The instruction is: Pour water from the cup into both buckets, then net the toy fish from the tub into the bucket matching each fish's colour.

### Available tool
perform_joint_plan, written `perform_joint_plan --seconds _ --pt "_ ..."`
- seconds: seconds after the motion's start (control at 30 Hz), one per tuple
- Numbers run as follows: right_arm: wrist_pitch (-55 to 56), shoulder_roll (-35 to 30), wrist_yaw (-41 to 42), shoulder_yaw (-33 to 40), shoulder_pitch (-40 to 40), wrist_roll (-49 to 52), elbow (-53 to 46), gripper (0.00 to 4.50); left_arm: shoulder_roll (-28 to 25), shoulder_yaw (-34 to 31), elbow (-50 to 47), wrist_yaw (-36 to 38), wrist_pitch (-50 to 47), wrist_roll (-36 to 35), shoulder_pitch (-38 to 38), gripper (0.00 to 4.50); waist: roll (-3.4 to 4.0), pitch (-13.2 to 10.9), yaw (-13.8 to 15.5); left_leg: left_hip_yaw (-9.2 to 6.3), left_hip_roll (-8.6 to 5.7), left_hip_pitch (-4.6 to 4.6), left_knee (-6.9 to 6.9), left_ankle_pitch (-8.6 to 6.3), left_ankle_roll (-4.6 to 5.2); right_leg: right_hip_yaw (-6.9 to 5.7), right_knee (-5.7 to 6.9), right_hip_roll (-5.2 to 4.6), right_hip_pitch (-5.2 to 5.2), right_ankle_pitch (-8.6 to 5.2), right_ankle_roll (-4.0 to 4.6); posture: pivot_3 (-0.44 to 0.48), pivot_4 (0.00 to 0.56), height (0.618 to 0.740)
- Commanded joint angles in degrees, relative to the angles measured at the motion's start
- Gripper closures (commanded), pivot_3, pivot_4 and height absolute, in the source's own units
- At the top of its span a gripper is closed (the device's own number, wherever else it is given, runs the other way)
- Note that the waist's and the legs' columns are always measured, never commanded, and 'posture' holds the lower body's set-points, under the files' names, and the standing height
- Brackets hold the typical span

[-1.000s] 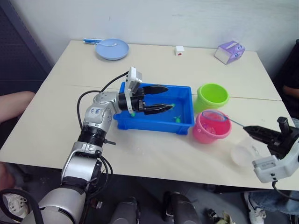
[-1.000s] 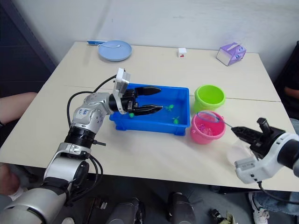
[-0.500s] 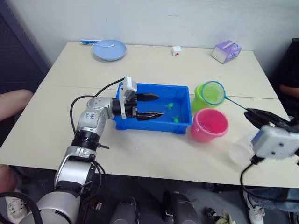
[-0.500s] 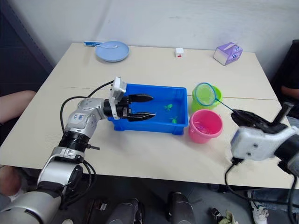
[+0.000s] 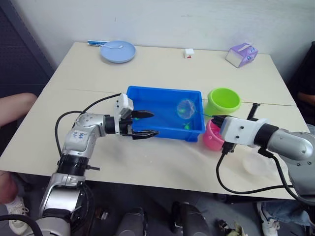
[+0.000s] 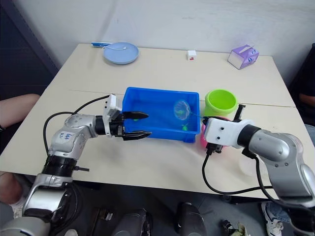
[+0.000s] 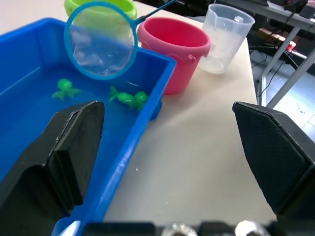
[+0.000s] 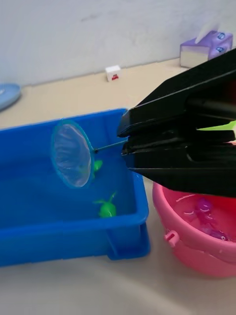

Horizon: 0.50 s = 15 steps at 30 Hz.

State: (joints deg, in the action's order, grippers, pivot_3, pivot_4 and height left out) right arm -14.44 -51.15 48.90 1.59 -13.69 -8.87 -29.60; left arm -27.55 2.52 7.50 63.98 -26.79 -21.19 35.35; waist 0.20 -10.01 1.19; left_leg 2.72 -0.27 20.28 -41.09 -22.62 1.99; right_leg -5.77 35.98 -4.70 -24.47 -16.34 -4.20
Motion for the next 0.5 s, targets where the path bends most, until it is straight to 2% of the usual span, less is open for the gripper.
perform_joint_plan --seconds 0.03,0.27,0.4,0.5 --pt "2.7 -2.9 4.1 0.1 -3.0 2.8 1.6 3.73 -1.4 -1.7 -7.9 -2.0 -3.9 -2.9 -1.8 0.0 0.0 0.0 0.0 0.0 0.0 0.01 0.0 0.0 0.0 0.01 0.0 -0.01 -0.01 0.0 0.0 0.0 0.15 0.74" --pt "13.3 -9.1 10.3 -2.2 -6.7 3.2 10.5 3.73 -3.7 -3.2 -14.2 -5.2 -8.8 -5.5 -4.5 0.0 0.0 0.0 -0.2 -0.01 0.01 -0.01 0.0 0.0 0.0 -0.01 -0.01 -0.06 0.01 0.0 0.0 0.0 0.15 0.74" --pt "21.1 -8.8 9.7 -6.2 -9.9 -0.8 16.0 3.73 -4.0 -4.1 -16.7 -7.1 -10.7 -6.8 -5.9 0.0 0.0 0.0 -0.5 -0.01 0.02 -0.01 -0.01 0.0 0.0 -0.02 -0.01 -0.08 0.01 0.0 0.0 0.0 0.15 0.74" --pt "29.1 -5.9 5.4 -10.7 -14.3 -6.7 22.0 3.73 -4.1 -4.1 -18.2 -8.2 -11.6 -7.4 -6.9 0.0 0.0 0.0 -1.4 0.0 0.02 -0.01 -0.01 0.0 -0.01 -0.01 0.0 -0.1 0.01 0.0 0.0 0.0 0.15 0.74"
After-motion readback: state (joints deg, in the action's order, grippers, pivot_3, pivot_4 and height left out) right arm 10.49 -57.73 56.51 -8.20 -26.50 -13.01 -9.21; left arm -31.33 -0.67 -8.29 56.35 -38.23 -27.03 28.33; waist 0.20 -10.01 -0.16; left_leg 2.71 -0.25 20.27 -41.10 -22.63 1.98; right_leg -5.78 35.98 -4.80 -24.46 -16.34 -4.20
